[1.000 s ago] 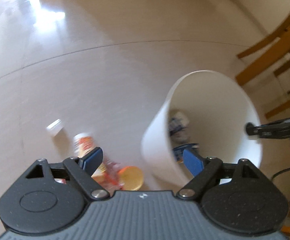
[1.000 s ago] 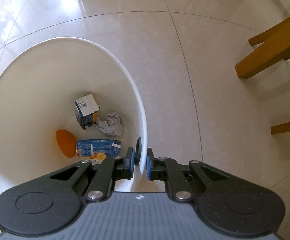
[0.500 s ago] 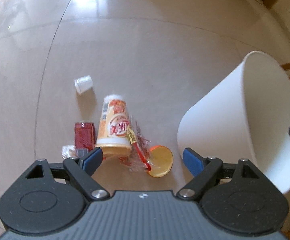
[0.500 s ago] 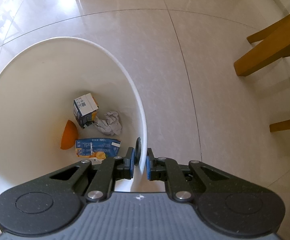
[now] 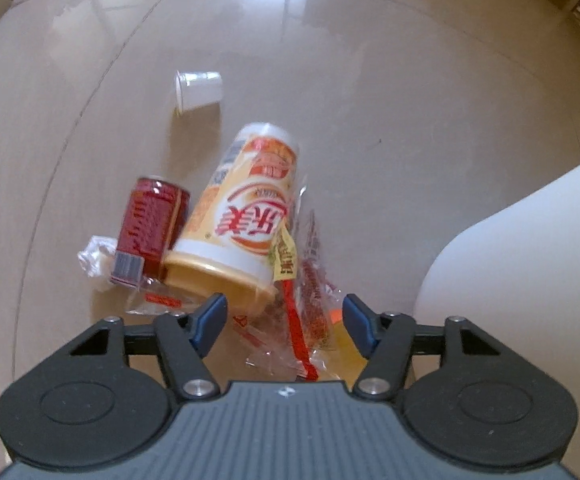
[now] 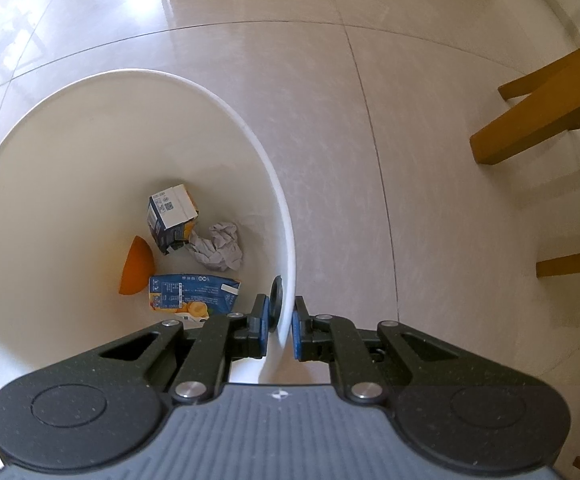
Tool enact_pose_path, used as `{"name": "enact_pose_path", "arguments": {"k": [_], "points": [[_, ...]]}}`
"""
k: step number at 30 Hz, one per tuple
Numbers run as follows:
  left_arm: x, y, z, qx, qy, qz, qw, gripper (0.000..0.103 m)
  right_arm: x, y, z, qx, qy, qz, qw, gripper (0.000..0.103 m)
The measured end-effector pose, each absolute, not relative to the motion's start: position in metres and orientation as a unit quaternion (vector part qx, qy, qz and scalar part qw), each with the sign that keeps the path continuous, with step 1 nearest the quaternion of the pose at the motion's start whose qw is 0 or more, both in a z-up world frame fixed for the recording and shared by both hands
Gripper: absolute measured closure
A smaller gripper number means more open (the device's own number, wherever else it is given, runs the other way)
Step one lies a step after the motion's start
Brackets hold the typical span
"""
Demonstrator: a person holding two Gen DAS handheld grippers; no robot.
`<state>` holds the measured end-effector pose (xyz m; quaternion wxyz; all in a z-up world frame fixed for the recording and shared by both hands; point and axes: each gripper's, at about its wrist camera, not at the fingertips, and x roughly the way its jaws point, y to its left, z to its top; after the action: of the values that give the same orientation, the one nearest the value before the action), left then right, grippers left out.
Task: Collect trash
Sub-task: 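Grasp the clear plastic wrapper with the left tool, then carry the wrapper over the white bin and open the left tool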
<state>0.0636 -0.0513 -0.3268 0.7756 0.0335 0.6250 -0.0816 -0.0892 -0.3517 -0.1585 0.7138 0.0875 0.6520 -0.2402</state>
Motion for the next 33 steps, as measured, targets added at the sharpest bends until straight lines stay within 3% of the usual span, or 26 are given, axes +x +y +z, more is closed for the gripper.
{"name": "enact_pose_path", "arguments": {"k": [3, 7, 13, 21, 33], "points": [[0.061, -0.053, -0.334, 0.034, 0.629, -0.089, 0.772, 0.044, -0.09, -0.351, -0.158, 0.086, 0.652, -0.238, 0.715, 0.089], [0.057, -0.056, -0.338, 0.039, 0.636, -0.098, 0.764, 0.059, -0.09, -0.35, -0.157, 0.085, 0.65, -0.24, 0.716, 0.089], [0.054, -0.056, -0.338, 0.056, 0.635, -0.119, 0.761, 0.071, -0.09, -0.351, -0.156, 0.087, 0.649, -0.242, 0.716, 0.089], [0.049, -0.053, -0.312, 0.087, 0.632, -0.162, 0.753, 0.075, -0.09, -0.351, -0.156, 0.087, 0.649, -0.244, 0.716, 0.089], [0.054, -0.047, -0.223, 0.16, 0.616, -0.242, 0.733, 0.075, -0.089, -0.353, -0.155, 0.091, 0.65, -0.242, 0.714, 0.089]]}}
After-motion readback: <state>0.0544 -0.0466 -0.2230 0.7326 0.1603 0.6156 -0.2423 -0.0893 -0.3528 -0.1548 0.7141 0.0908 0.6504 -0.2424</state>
